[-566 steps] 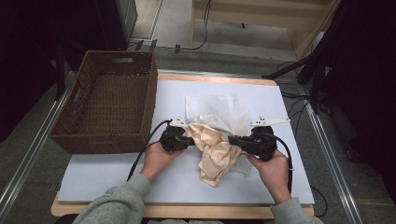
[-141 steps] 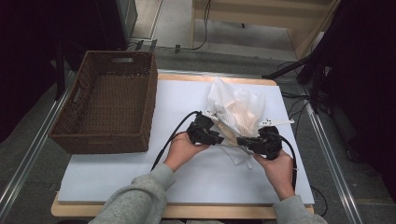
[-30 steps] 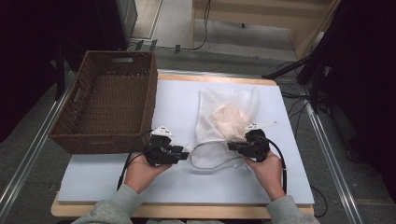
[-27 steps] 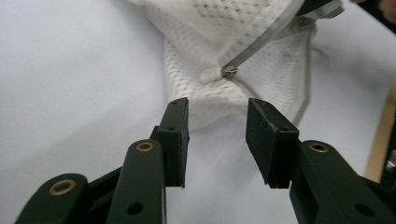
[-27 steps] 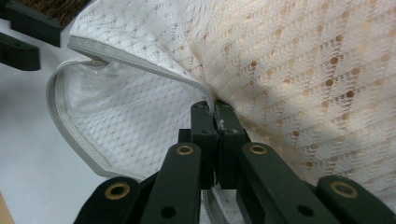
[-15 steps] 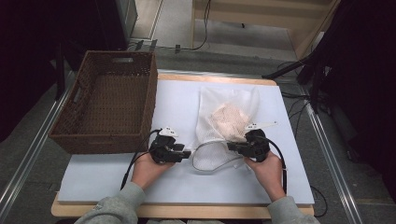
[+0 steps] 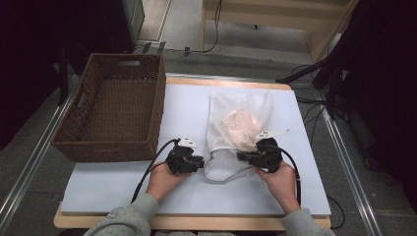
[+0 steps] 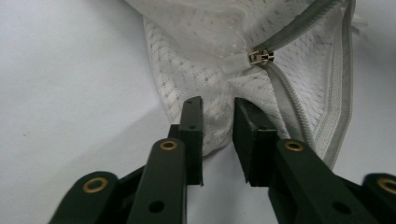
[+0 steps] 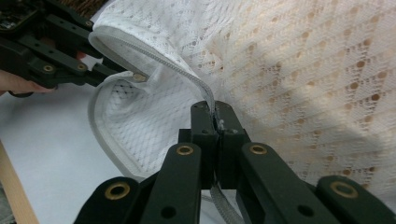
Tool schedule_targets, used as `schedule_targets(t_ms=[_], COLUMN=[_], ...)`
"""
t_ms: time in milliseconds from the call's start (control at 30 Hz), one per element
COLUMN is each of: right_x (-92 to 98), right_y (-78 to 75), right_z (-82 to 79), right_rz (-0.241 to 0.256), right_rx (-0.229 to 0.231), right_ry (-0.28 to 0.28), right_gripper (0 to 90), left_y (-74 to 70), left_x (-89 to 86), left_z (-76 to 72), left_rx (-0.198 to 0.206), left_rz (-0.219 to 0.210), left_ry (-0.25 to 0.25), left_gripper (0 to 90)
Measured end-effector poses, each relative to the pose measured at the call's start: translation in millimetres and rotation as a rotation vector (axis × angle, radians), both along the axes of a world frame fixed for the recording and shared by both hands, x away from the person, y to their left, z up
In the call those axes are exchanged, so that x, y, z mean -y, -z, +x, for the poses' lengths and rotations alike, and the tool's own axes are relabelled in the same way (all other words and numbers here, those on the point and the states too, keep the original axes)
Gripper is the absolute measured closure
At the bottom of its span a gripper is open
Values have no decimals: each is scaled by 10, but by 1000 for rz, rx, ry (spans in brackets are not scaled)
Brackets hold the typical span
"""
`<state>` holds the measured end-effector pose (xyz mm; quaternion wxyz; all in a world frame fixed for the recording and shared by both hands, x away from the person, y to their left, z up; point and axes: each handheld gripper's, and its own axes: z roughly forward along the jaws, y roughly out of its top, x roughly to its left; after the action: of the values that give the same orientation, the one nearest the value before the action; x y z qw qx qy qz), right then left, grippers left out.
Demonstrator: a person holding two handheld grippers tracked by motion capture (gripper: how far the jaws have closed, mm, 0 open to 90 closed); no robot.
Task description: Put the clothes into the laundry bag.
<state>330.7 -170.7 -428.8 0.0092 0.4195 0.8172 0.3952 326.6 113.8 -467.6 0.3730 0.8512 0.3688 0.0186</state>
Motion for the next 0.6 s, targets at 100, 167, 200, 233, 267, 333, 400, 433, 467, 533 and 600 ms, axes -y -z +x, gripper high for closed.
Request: schedule_targets(t_ms=[100, 167, 200, 233, 267, 333, 400, 433, 467, 533, 600], right_x=[-19, -31, -31, -35, -38, -40, -39, -34, -32, -30, -28], right_y=[-2, 4, 4, 6, 8, 9, 8, 5, 5, 4, 2], right_z=[-15, -17, -17, -17, -19, -21, -23, -22, -22, -20, -17], right_rz=[1, 1, 1, 0, 0, 1, 2, 3, 3, 3, 1], right_rx=[1, -1, -1, -2, -3, -3, -3, -5, -2, 0, 1], right_ry=[-11, -16, -16, -19, -20, -20, -18, -17, -18, -18, -19], right_gripper=[895, 895, 895, 895, 895, 895, 895, 894, 894, 894, 894], left_y=[9, 1, 1, -9, -42, -63, -132, -213, -213, -297, -385], left_x=[20, 26, 26, 20, -8, -26, -87, -144, -144, -187, -224], left_z=[4, 7, 7, 18, 24, 19, 3, -29, -29, -79, -148], left_rx=[-20, -37, -37, -57, -98, -98, -103, -110, -110, -113, -108], left_rz=[-4, -3, -3, -3, -14, -15, -41, -63, -63, -58, -49], left_ry=[4, -2, -2, -4, -15, -18, -30, -40, -40, -36, -33], left_gripper=[840, 874, 884, 884, 894, 895, 897, 897, 897, 897, 897])
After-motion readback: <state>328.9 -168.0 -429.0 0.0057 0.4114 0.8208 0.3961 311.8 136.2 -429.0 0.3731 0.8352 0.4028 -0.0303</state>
